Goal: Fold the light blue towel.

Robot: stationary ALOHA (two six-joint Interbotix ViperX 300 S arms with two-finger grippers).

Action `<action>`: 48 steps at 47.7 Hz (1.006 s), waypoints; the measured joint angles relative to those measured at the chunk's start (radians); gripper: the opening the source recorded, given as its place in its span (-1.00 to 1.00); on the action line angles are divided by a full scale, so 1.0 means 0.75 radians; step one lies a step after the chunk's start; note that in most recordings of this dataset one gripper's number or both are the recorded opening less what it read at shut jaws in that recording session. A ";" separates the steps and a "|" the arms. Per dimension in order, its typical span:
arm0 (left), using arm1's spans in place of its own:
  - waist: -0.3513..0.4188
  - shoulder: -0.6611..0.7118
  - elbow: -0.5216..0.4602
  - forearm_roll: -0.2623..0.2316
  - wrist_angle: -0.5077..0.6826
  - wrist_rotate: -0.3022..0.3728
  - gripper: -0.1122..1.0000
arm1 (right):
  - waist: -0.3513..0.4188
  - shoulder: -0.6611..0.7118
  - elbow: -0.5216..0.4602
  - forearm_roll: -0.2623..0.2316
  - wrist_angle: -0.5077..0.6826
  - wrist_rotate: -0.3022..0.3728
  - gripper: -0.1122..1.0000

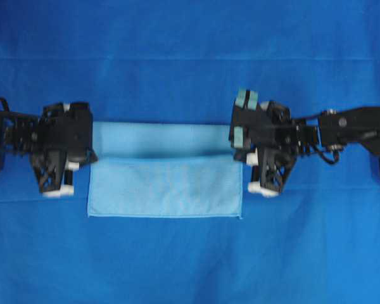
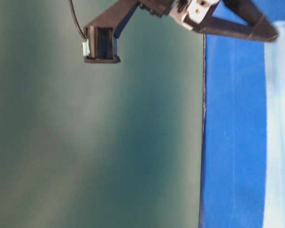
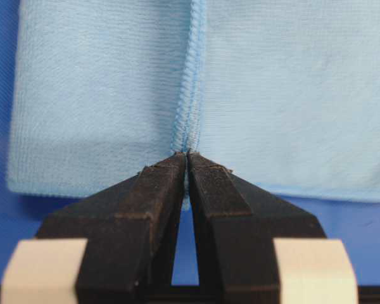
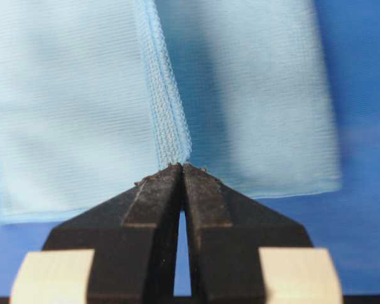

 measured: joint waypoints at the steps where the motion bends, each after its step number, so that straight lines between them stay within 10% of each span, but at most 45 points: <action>1: -0.027 0.000 -0.002 0.002 0.000 -0.022 -0.70 | 0.014 0.000 0.000 -0.002 0.000 0.018 -0.78; 14: -0.254 0.045 -0.037 0.000 -0.008 -0.239 -0.70 | 0.155 0.002 0.000 0.000 -0.002 0.115 -0.78; 37: -0.333 0.108 -0.102 0.000 -0.008 -0.252 -0.66 | 0.221 0.004 0.000 0.000 -0.055 0.125 -0.78; 48: -0.335 0.110 -0.115 0.000 -0.025 -0.245 -0.12 | 0.225 0.016 -0.010 0.000 -0.086 0.125 -0.77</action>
